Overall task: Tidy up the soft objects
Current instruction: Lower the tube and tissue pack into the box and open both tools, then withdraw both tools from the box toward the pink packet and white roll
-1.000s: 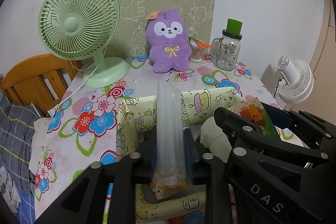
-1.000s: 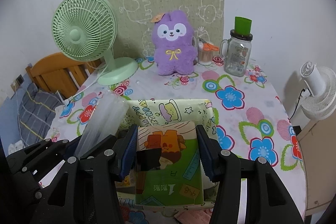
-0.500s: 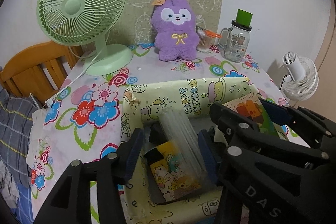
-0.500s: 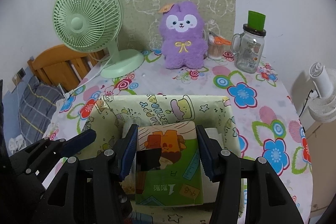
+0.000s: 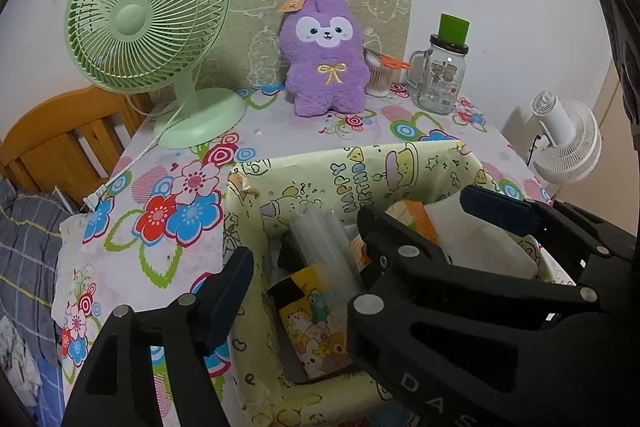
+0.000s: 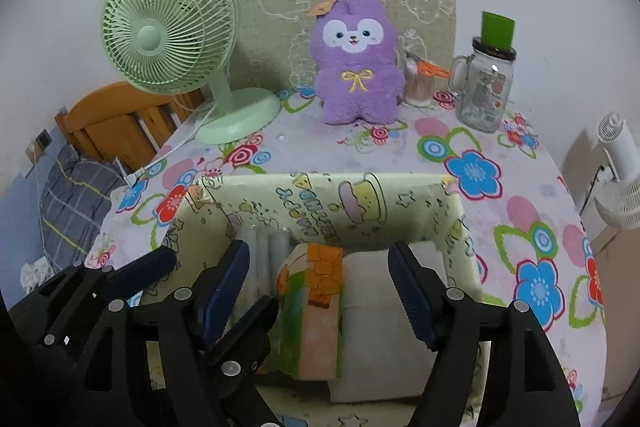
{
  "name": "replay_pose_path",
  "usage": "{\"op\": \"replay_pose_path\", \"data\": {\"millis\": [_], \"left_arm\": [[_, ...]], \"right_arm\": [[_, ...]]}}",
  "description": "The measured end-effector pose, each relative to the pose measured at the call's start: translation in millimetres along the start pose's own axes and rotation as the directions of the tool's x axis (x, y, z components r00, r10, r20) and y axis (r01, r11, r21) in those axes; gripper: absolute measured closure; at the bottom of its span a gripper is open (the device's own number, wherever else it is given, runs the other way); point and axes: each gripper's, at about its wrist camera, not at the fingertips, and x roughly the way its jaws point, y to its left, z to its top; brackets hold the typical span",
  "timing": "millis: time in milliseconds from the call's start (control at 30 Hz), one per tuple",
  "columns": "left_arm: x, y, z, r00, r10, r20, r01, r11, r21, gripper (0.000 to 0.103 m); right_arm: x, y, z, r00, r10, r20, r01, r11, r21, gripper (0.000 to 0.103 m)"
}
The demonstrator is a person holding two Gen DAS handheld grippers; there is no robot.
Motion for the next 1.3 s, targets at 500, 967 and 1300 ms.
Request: {"op": "replay_pose_path", "data": {"millis": [500,967,1300], "left_arm": [[-29.0,-14.4,-12.4,1.000,-0.010,0.028,0.010,1.000,0.019,0.019],[-55.9,-25.7,-23.4,0.998,-0.014,0.057,0.011,0.999,0.038,0.017],[-73.3,-33.4,-36.1,0.997,-0.017,0.074,0.013,0.999,0.051,0.016]], "right_arm": [[-35.3,-10.3,-18.1,0.999,-0.032,0.019,0.031,0.999,0.027,0.023],[-69.8,-10.0,-31.8,0.997,-0.050,0.061,0.049,0.999,0.015,0.023],[-90.9,-9.5,-44.8,0.994,-0.068,0.090,0.067,0.998,0.007,0.023]]}}
